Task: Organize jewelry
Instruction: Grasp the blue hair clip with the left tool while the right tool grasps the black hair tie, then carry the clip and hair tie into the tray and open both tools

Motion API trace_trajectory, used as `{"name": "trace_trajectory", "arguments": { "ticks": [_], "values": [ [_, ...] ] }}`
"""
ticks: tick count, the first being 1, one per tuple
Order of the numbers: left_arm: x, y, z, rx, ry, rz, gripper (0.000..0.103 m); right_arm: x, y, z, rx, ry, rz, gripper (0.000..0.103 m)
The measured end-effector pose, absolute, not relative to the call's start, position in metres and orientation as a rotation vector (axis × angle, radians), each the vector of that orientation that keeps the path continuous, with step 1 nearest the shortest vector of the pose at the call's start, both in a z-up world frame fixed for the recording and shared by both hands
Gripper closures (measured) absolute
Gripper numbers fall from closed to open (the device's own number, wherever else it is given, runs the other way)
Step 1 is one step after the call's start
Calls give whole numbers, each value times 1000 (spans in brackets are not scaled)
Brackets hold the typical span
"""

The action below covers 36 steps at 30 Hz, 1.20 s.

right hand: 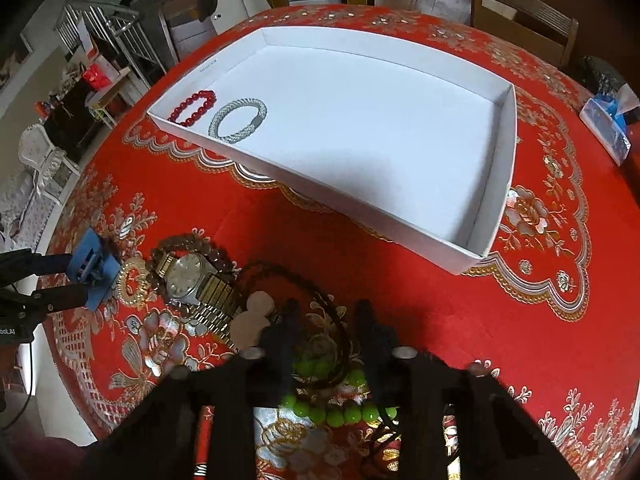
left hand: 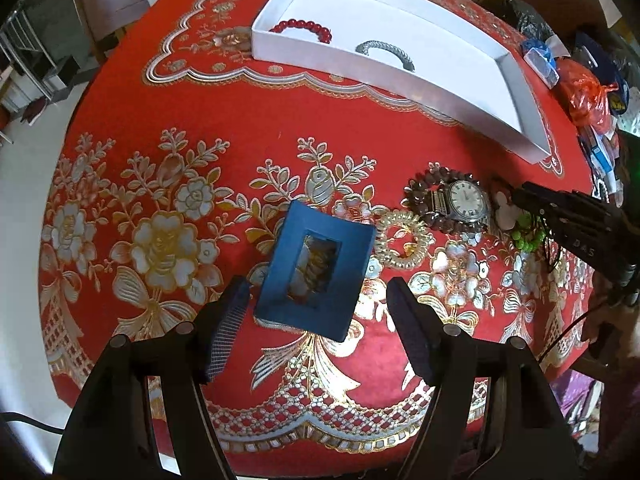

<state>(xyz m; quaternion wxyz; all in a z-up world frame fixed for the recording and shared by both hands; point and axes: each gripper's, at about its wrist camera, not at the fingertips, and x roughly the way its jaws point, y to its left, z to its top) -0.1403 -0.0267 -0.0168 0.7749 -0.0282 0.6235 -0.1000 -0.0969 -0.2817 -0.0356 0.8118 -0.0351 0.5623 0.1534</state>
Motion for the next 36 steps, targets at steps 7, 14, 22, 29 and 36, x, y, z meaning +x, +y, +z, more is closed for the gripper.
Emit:
{"name": "trace_trajectory", "arguments": {
  "ticks": [7, 14, 22, 29, 36],
  "values": [
    [-141, -24, -16, -93, 1321, -254, 53, -99, -283, -28, -54, 1162, 348, 101],
    [-141, -26, 17, -83, 1242, -255, 53, -104, -292, 11, -9, 1082, 372, 101],
    [-129, -46, 57, -58, 1164, -277, 53, -104, -300, 63, 18, 982, 391, 101],
    [-99, -68, 81, -23, 1100, -280, 53, -94, -311, 94, 32, 927, 374, 101],
    [-69, -84, 90, 13, 1071, -279, 53, -75, -312, 106, 55, 901, 363, 101]
  ]
}}
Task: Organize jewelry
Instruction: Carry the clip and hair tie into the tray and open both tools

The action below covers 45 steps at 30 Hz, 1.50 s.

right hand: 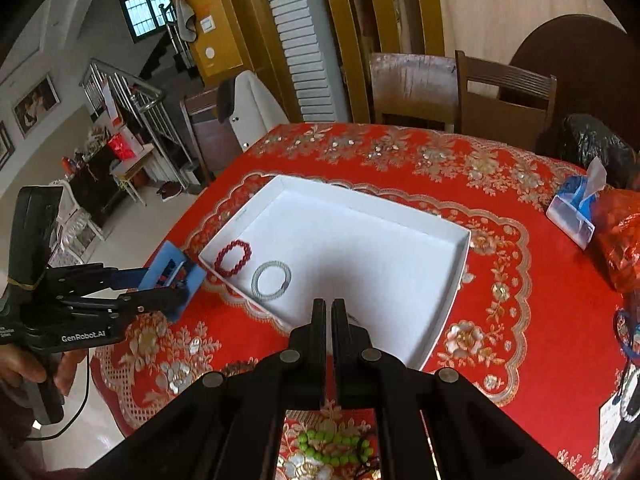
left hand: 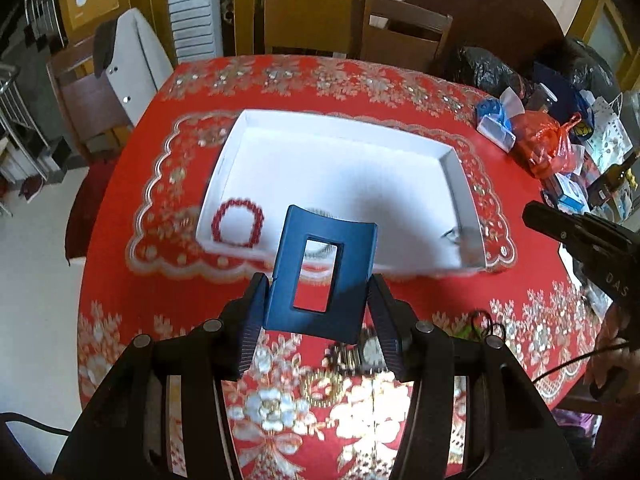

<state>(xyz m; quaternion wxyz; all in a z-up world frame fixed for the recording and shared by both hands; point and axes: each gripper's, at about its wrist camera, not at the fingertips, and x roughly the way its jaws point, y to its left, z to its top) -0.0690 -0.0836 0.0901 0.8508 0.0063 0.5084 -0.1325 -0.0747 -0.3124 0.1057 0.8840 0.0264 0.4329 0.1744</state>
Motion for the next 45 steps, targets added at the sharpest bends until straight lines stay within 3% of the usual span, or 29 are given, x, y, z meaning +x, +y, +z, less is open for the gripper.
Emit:
{"name": "trace_trajectory", "arguments": {
  "ticks": [11, 20, 23, 24, 25, 34, 45],
  "values": [
    [-19, -80, 81, 29, 1085, -257, 53, -31, -308, 92, 93, 932, 339, 101],
    [16, -69, 54, -11, 1158, -279, 53, -6, -329, 23, 134, 1135, 215, 100],
    [23, -76, 49, -20, 1181, -312, 53, -3, -334, 2, 158, 1180, 187, 85],
    [24, -81, 47, -22, 1190, -329, 53, -3, -335, -3, 168, 1188, 178, 67],
    [25, -86, 46, -21, 1195, -344, 53, -2, -336, -7, 184, 1191, 174, 57],
    [25, -142, 15, 61, 1258, -407, 53, 1, -332, -31, 135, 1231, 115, 58],
    [28, -165, -6, 114, 1288, -389, 53, -12, -338, -8, 215, 1186, 111, 57]
  ]
}}
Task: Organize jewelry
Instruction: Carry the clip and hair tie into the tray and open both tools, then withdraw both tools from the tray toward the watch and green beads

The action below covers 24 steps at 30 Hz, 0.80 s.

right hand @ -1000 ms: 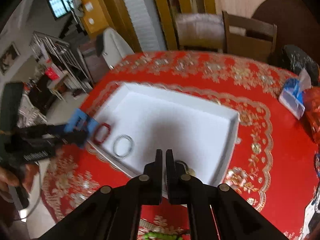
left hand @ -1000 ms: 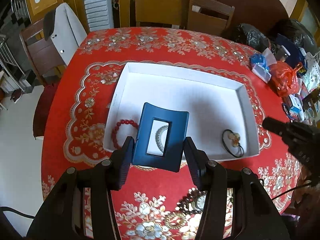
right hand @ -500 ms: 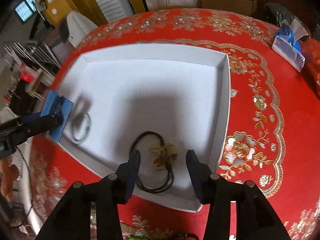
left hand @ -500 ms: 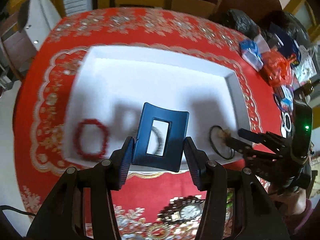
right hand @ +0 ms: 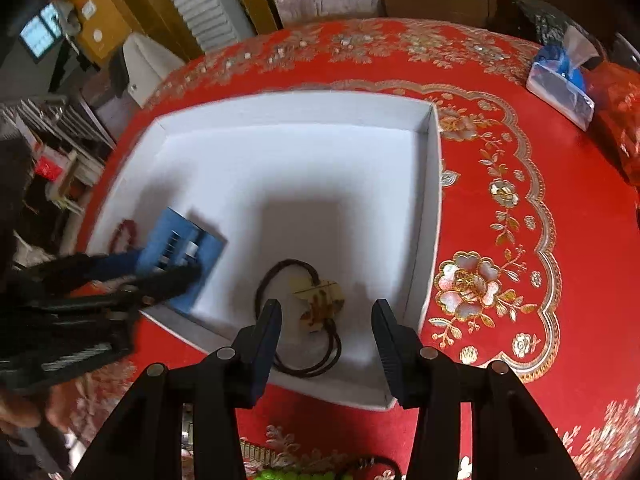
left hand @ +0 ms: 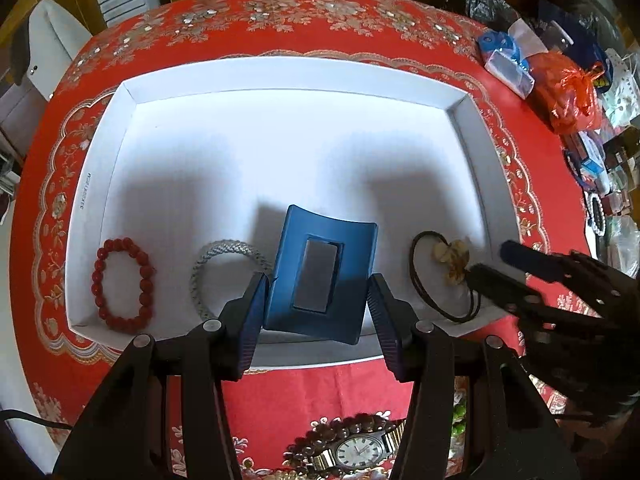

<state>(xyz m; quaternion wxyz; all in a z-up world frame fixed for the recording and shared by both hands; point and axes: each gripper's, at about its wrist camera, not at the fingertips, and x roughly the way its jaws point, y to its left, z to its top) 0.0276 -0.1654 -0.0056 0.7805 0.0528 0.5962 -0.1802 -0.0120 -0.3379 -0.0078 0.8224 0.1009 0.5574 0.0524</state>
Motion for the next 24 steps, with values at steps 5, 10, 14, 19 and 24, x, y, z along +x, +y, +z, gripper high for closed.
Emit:
{"name": "trace_trajectory", "arguments": {
  "ticks": [5, 10, 14, 19, 24],
  "values": [
    [25, -170, -7, 147, 1282, -374, 53, -22, -346, 7, 255, 1159, 110, 57],
    [21, -171, -4, 140, 1282, -367, 49, -37, -347, 21, 271, 1126, 109, 51],
    [17, -165, 11, 47, 1267, -410, 35, -46, -350, 28, 288, 1095, 111, 38],
    [9, -143, 33, -44, 1234, -390, 33, -61, -352, 35, 300, 1072, 119, 38],
    [-14, -129, 50, 6, 1183, -304, 33, -75, -349, 39, 286, 1061, 124, 38]
  ]
}}
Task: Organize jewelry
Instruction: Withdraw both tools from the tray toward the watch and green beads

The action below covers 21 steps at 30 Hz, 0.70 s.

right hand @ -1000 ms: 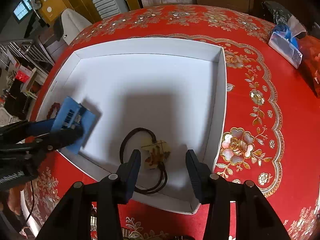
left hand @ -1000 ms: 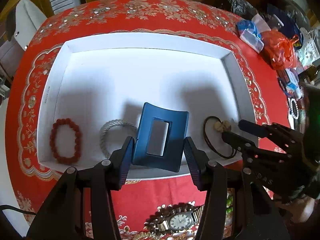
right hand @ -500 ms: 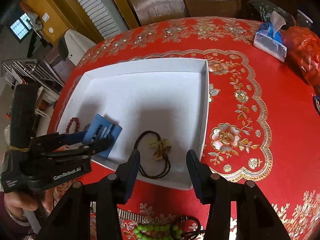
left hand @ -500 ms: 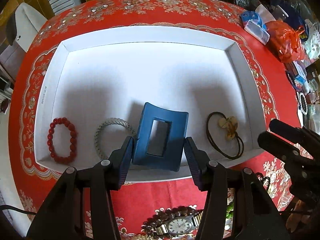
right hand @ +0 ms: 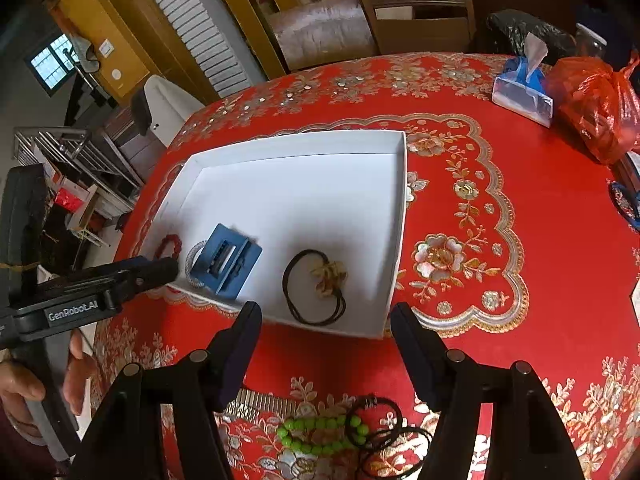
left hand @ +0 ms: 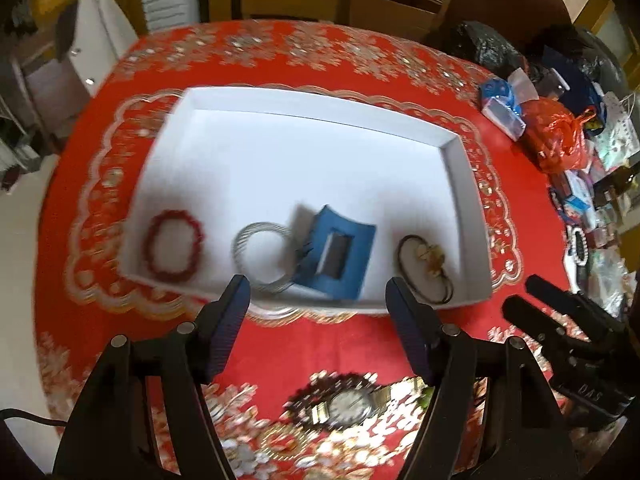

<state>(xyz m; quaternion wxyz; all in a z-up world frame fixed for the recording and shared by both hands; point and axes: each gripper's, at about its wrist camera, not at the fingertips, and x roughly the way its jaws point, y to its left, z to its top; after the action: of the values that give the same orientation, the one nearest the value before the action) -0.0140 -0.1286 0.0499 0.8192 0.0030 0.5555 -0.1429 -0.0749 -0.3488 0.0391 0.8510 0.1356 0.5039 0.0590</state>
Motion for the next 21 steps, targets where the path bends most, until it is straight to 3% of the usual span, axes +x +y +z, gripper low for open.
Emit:
{"name": "trace_trajectory", "arguments": {
  "ticks": [16, 21],
  "values": [
    [-101, -128, 89, 14, 1052, -215, 33, -134, -327, 73, 197, 1002, 169, 37],
    [-125, -130, 99, 8, 1021, -192, 33, -156, -327, 91, 175, 952, 170, 27]
  ]
}}
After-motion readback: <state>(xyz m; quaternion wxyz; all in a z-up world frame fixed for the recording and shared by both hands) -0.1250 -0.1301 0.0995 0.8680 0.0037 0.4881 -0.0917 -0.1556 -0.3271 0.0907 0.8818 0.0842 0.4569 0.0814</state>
